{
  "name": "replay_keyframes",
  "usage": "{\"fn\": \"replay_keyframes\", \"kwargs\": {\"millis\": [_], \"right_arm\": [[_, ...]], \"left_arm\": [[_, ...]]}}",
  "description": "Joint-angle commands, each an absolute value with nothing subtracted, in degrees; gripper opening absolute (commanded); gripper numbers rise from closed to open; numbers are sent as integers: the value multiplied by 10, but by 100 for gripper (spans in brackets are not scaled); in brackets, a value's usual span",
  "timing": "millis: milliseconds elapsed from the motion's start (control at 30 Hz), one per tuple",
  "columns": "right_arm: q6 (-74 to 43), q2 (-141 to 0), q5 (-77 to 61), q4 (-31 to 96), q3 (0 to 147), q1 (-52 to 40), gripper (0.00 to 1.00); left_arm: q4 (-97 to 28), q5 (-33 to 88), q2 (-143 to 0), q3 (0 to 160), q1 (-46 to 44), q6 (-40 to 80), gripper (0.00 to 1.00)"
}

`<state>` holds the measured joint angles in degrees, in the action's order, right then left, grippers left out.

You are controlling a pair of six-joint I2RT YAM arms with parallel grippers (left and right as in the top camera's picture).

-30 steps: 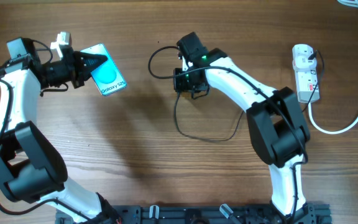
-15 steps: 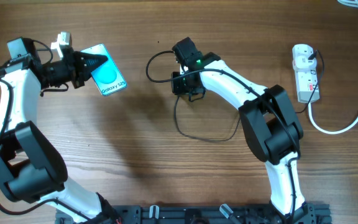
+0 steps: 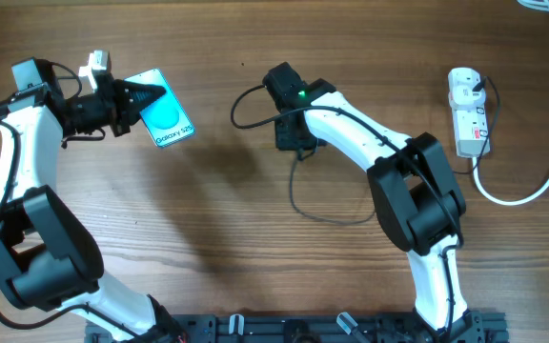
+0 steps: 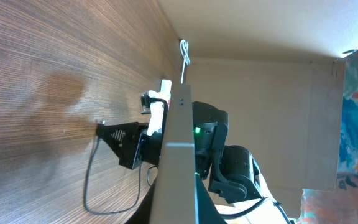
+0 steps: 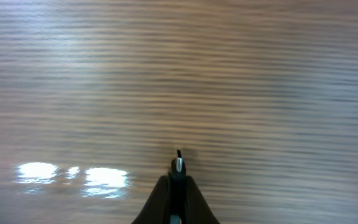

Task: Plug charger to phone and switch on socket
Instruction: 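Lower the right gripper and grasp the USB-C plug end, then lift the plug with the right gripper and carry it toward the phone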

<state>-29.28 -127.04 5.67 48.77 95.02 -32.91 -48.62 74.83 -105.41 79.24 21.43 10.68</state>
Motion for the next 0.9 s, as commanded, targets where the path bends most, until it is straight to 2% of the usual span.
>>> {"fn": "replay_keyframes", "kwargs": {"millis": [0,133,267,433,600,867], "right_arm": [[-285,-1251,148,496,942,-334,5],[-287,-1252,156,493,940,-351,5],[-298,-1253,76,464,932,-361,5],[-319,-1255,72,471,932,-359,5],[-329,-1255,47,499,932,-359,12],[-347,-1268,15,517,932,-359,17]], "left_arm": [[-487,764,-1041,798,212,110,4],[-487,764,-1041,798,212,110,4],[-489,764,-1041,798,212,110,4],[-496,759,-1041,798,212,107,4],[-506,755,-1041,798,212,92,4],[-516,745,-1041,798,212,92,4]]}}
